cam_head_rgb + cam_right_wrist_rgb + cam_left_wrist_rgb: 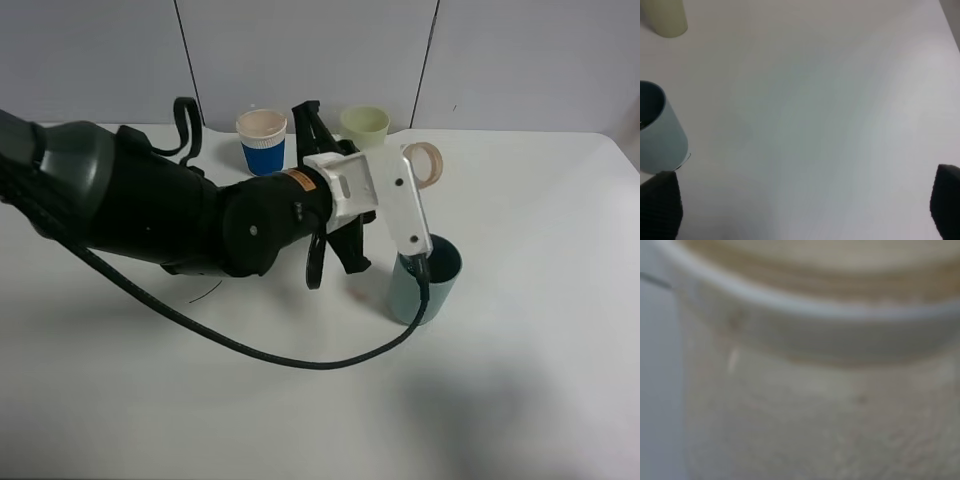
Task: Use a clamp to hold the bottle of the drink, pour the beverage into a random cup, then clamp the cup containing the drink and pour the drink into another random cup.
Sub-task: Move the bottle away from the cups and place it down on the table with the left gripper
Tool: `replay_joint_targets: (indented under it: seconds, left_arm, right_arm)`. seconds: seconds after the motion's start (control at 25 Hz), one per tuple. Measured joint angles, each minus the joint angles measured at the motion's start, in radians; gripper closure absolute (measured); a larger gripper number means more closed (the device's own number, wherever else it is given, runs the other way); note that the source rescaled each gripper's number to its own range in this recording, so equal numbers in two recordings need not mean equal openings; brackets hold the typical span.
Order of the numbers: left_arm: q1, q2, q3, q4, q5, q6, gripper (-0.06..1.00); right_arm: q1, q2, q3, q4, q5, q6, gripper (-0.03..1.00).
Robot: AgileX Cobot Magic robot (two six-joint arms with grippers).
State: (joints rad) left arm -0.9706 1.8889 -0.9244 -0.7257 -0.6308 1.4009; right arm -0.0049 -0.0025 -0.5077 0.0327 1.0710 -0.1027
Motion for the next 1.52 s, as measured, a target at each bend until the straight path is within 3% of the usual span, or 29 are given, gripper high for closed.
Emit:
replay_joint_targets:
  seconds: [0.36, 0.52, 0.56, 0.6, 0.76, 0.96, 1.2, 1.24, 1.28, 1.52]
  left_arm:
    - [0.121, -0.113, 0.122, 0.231, 0.082, -0.453, 0.88]
    - [0.207, -0.172, 0.189, 0.419, 0.150, -0.736, 0.88]
    - [0.225, -0.185, 0.202, 0.469, 0.169, -0.786, 0.88]
    - [0.225, -0.185, 0.202, 0.469, 0.169, -0.786, 0.88]
    - [0.291, -0.231, 0.258, 0.667, 0.238, -1.023, 0.88]
    - [0.373, -0.324, 0.385, 0.726, 0.239, -1.132, 0.88]
    - [0.414, -0.375, 0.499, 0.740, 0.148, -1.230, 0.89]
    - [0.421, -0.378, 0.517, 0.758, 0.121, -1.260, 0.89]
    - [0.444, -0.379, 0.547, 0.826, 0.081, -1.345, 0.89]
    - [0.518, -0.380, 0.591, 0.939, 0.025, -1.495, 0.89]
  right_arm:
    - [0.000, 0.000, 0.000, 0.000, 0.000, 0.000, -0.03]
    - [0.000, 0.000, 0.000, 0.000, 0.000, 0.000, -0.03]
    - [0.000, 0.000, 0.000, 0.000, 0.000, 0.000, -0.03]
    - [0.000, 0.000, 0.000, 0.000, 0.000, 0.000, -0.03]
    - [0.000, 0.000, 0.000, 0.000, 0.000, 0.000, -0.03]
    - [0.000, 0.000, 0.000, 0.000, 0.000, 0.000, -0.03]
    - [0.000, 0.000, 0.000, 0.000, 0.000, 0.000, -0.03]
    - [0.000, 0.000, 0.000, 0.000, 0.000, 0.000, -0.03]
    - [0.000, 0.000, 0.000, 0.000, 0.000, 0.000, -0.03]
    - [0.000, 0.000, 0.000, 0.000, 0.000, 0.000, -0.03]
